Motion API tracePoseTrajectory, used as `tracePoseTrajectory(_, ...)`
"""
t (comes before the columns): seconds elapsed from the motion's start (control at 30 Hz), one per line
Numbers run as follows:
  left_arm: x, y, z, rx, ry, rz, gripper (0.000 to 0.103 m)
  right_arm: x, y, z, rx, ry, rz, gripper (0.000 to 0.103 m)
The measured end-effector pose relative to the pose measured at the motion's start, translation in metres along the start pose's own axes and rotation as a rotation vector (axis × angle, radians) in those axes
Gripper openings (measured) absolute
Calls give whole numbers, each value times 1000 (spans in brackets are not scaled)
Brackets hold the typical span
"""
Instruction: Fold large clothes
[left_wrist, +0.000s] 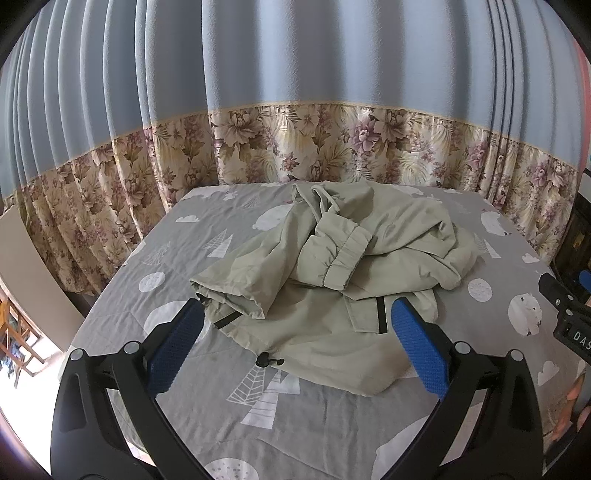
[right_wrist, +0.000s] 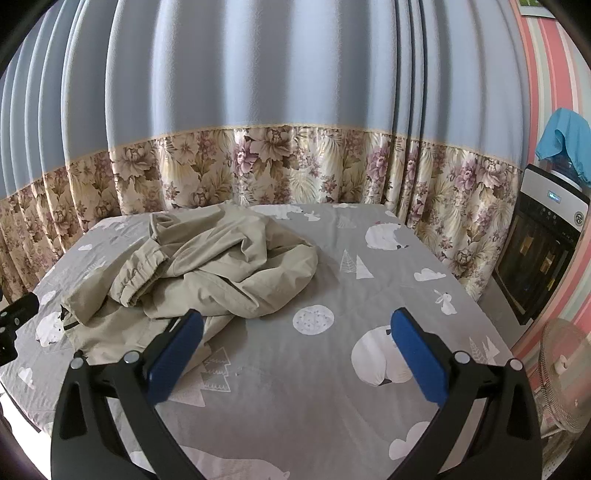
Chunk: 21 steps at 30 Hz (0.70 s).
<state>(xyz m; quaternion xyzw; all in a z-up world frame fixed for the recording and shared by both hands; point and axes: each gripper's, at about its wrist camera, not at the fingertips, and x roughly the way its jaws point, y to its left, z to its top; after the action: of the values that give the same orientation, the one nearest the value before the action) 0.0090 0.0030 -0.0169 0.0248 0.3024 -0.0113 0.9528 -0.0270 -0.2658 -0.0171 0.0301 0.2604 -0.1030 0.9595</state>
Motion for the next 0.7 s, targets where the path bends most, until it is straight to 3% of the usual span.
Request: tracePoseTrajectory(0.7, 5, -3, 0, 20, 8, -4, 100, 9, 5, -9, -15, 32, 1, 101)
